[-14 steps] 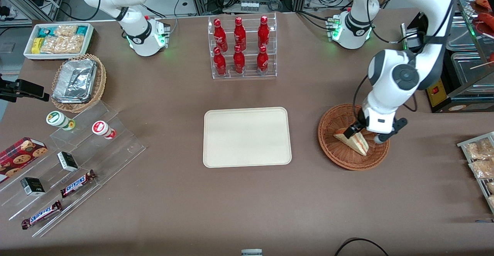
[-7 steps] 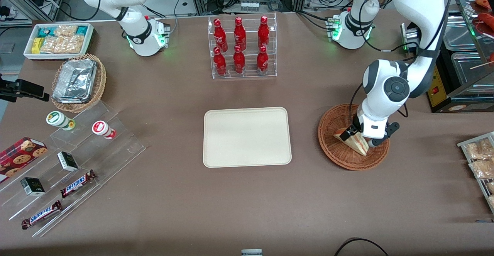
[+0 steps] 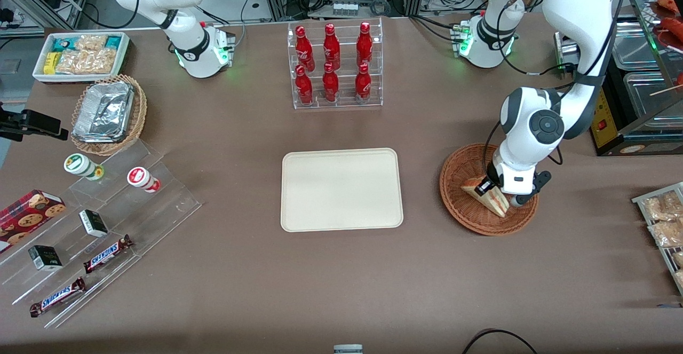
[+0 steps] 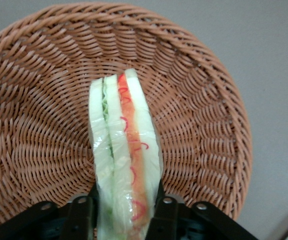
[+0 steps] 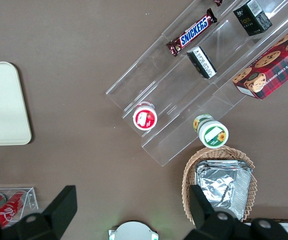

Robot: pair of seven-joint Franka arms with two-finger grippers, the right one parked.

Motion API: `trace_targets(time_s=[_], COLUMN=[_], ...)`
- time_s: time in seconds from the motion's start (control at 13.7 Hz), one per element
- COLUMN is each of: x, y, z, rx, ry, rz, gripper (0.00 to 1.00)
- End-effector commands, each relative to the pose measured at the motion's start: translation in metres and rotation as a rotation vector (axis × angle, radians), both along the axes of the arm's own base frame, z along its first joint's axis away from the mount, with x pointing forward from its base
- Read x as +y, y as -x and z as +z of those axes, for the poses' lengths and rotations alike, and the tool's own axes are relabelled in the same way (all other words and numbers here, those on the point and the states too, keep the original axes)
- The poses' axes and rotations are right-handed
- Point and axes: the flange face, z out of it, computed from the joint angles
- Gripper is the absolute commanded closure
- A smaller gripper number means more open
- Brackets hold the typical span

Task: Place sandwich from basket to tray
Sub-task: 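Lower the left gripper and close it on the wrapped sandwich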

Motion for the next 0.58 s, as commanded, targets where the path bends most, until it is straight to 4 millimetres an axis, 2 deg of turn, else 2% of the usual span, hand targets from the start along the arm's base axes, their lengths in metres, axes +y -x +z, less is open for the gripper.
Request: trace_targets(time_s=[0.0, 0.07, 0.22, 0.29, 0.36, 0.51], x=[-0.002, -0.009, -0.051, -0.065, -0.092, -0.143], y=[-0.003, -0.008, -0.024, -0.037, -0.042, -0.046], z=[0.044, 0.061, 0.106, 0.126, 0.147, 0.174], rx=[0.007, 0.023, 0.031, 0.039, 0.063, 0.079], ry=[-0.048, -0.060, -0.062, -0.057, -0.059, -0.061], rz=[-0.028, -0.042, -0.090, -0.090, -0.126, -0.192], gripper=[1.00, 1.00, 1.00, 1.00, 1.00, 1.00])
